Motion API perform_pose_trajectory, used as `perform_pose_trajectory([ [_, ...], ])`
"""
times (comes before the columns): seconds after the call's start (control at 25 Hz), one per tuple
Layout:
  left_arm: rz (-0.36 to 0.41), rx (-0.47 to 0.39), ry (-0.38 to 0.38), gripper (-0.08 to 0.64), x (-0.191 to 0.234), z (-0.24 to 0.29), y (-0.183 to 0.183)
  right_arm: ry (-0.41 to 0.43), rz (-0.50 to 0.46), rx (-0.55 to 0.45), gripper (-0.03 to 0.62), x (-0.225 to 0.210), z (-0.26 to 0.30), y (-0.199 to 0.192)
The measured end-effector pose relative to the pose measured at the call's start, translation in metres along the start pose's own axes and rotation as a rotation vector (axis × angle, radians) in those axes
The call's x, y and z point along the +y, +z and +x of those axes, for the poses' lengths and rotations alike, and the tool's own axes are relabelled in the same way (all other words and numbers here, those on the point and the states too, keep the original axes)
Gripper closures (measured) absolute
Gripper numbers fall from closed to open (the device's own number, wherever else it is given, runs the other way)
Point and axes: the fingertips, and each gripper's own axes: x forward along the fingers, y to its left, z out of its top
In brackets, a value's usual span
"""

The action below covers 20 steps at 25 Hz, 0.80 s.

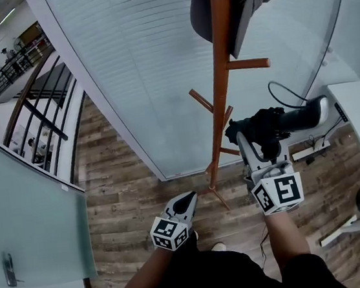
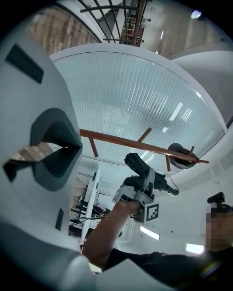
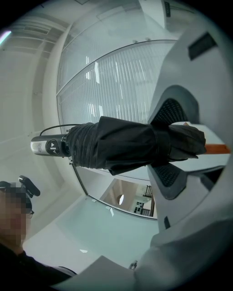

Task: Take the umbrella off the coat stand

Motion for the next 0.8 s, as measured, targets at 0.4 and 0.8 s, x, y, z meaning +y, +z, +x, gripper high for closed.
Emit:
perform_pose_trajectory([
  [0.4,-0.011,0.012,-0.029,0.546,-0.016,-0.002,-0.014,0.022,0.011,0.059,0.347,0.016,-0.029,-0.028],
  [0.8,-0.062,0.032,0.018,0.546,-0.011,-0.016,-0.030,0.037,0.012,0.172,0.350,0.034,-0.059,-0.082],
])
